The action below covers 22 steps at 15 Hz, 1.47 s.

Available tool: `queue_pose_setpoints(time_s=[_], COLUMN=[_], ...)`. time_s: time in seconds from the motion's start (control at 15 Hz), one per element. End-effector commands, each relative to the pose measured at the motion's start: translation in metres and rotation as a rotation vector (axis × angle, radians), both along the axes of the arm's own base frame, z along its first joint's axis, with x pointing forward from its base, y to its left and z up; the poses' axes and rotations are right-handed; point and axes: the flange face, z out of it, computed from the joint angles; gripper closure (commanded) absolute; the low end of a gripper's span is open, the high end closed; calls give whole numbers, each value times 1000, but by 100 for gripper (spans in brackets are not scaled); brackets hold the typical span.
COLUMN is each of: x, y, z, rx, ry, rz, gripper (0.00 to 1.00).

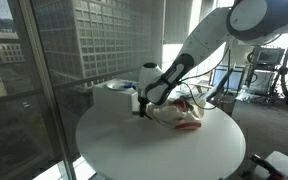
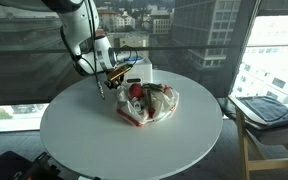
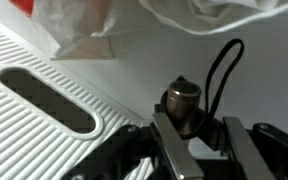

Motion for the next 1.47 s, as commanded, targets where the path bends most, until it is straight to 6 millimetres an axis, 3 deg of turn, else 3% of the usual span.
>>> queue_pose_setpoints(time_s=[0.0, 0.2, 0.33, 0.47, 0.6, 0.8, 1.13, 1.4], x=[-26, -49, -66, -85, -94, -107, -132, -137], y=[2, -13, -36, -65, -98, -131, -154, -174], z=[64, 105, 120, 122, 117, 97, 63, 51], rx=[-23, -71, -124, -178, -213, -211, -118, 4], ry=[-62, -145, -190, -223, -278, -321, -301, -314], rz=[-184, -312, -395, -493, -588, -754, -885, -894], gripper=[91, 91, 90, 89, 90, 89, 89, 89])
